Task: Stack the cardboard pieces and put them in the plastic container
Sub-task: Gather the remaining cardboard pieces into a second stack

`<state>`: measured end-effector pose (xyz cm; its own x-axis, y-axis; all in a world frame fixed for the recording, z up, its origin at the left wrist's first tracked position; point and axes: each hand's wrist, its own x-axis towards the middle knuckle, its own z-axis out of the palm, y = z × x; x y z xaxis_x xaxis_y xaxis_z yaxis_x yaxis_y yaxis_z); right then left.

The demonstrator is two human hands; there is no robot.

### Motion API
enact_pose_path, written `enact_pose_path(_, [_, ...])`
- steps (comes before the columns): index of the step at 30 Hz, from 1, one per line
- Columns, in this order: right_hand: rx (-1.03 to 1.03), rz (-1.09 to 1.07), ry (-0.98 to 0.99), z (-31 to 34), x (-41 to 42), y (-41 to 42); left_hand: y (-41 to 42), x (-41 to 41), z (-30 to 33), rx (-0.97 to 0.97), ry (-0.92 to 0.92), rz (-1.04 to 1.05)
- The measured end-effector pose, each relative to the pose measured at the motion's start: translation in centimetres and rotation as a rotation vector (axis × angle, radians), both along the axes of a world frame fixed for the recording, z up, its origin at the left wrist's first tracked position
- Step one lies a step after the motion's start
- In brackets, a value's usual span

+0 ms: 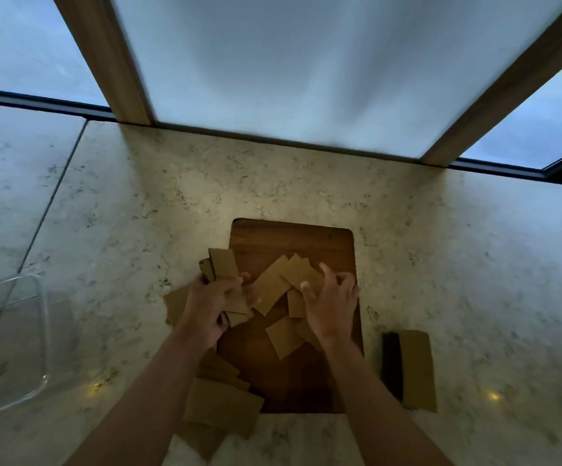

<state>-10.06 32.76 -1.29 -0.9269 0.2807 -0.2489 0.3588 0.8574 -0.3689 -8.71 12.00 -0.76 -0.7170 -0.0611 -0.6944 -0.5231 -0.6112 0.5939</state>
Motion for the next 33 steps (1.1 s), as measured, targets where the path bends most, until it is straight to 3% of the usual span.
enact_pose_path(3, [0.082,0.113,-0.183,-0.4,-1.5,1.9,-0.6,0.7,-0.6,0.156,0.1,-0.035])
enact_pose_path(7, [-0.253,0.008,0.04,0.5,-1.7,3.3,-0.1,1.5,-0.3,0.279,0.079,-0.063])
enact_pose_path(9, [-0.471,0.013,0.078,1.4,-1.3,3.9,0.3,1.6,0.1,0.165,0.058,-0.093])
enact_pose_path(11, [-0.597,0.232,0.016,2.8,-0.7,4.4,0.9,1.6,0.7,-0.017,0.069,-0.186])
enact_pose_path(13, [-0.629,0.523,-0.11,3.8,-0.2,4.2,1.2,1.7,1.3,-0.153,0.054,-0.379])
enact_pose_path(15, [-0.641,0.642,-0.187,4.1,0.3,3.3,1.3,2.1,1.6,-0.238,0.029,-0.651])
enact_pose_path(17, [-0.695,0.511,-0.164,3.9,0.6,2.1,1.1,2.8,1.4,-0.211,0.011,-0.789])
enact_pose_path(19, [-0.722,0.235,-0.064,3.1,0.7,0.9,0.6,3.5,1.2,-0.136,-0.104,-0.678])
enact_pose_path(22, [-0.501,-0.021,0.089,1.8,-0.1,-0.3,-0.4,4.2,0.8,-0.099,-0.197,-0.394])
enact_pose_path(28, [0.088,0.33,-0.148,0.5,-3.0,-2.8,-2.0,5.0,0.7,-0.12,-0.065,-0.189])
enact_pose_path(33, [-0.04,0.271,0.027,-0.2,-2.9,-3.0,-2.7,4.7,1.0,-0.155,0.023,-0.183])
